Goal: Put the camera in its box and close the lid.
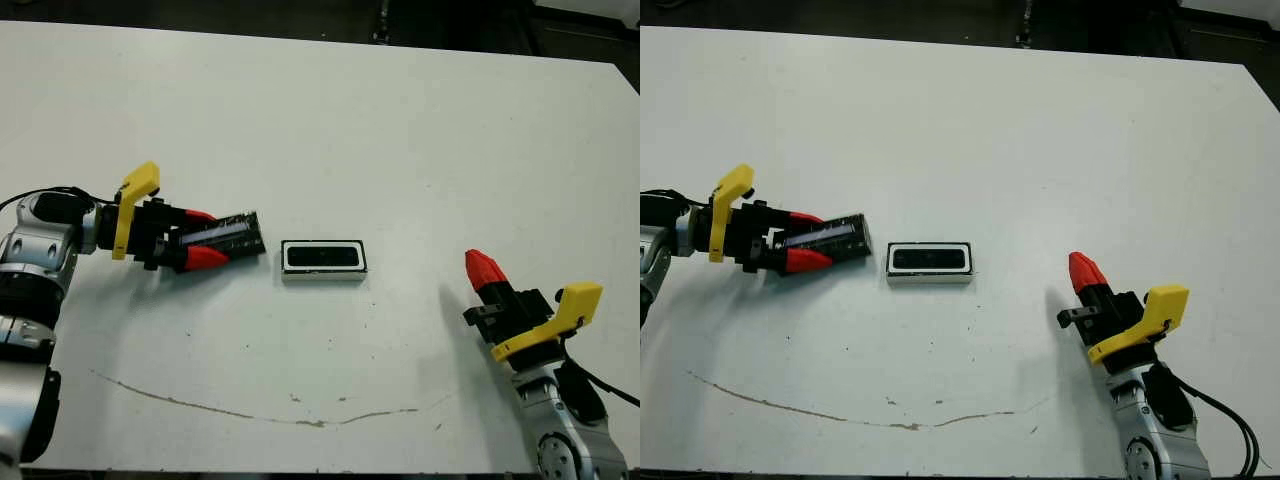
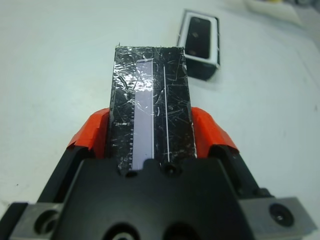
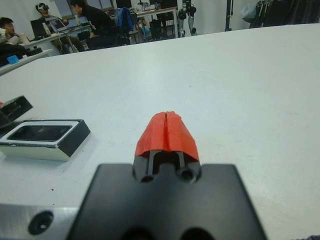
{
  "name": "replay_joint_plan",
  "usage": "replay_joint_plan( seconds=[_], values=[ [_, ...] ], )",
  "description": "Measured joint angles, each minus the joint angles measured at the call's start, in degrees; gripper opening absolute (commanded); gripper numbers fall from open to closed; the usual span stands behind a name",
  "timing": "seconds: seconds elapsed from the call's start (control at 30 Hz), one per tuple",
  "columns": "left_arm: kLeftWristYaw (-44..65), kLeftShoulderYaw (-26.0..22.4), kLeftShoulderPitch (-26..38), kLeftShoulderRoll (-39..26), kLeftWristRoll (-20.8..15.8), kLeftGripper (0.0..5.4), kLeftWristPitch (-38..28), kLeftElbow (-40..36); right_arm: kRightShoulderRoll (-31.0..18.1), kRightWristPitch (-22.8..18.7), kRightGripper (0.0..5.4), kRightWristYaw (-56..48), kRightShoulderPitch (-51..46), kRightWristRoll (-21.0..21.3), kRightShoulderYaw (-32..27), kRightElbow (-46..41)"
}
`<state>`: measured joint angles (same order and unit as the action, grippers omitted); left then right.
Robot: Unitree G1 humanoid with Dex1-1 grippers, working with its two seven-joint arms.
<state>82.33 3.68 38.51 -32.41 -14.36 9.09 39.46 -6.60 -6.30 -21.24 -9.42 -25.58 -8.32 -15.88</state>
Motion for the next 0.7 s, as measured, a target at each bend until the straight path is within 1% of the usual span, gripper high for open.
replay_joint_plan(
  seconds=[0.1, 0.23, 0.47, 0.7],
  values=[
    [-0.31, -0.79, -0.65, 1.34, -1.75, 3.16, 2.55, -1.36, 0.0, 0.0, 0.0, 0.0, 0.0, 0.0, 0.02, 0.01],
    [-0.29, -1.22, -0.71, 2.18, -3.19, 3.16, 3.51, -2.64, -0.01, 0.0, 0.0, 0.0, -0.01, -0.01, 0.03, 0.16],
    [-0.13, -1.11, -0.67, 5.34, -3.54, 3.16, 2.94, -2.29, -0.01, -0.01, 0.0, 0.0, 0.0, -0.1, 0.08, 0.19],
    [0.31, 0.28, -0.24, 7.98, -3.21, 3.16, 2.11, -1.43, -0.05, -0.02, 0.0, 0.02, 0.0, -0.13, 0.16, 0.18]
  ],
)
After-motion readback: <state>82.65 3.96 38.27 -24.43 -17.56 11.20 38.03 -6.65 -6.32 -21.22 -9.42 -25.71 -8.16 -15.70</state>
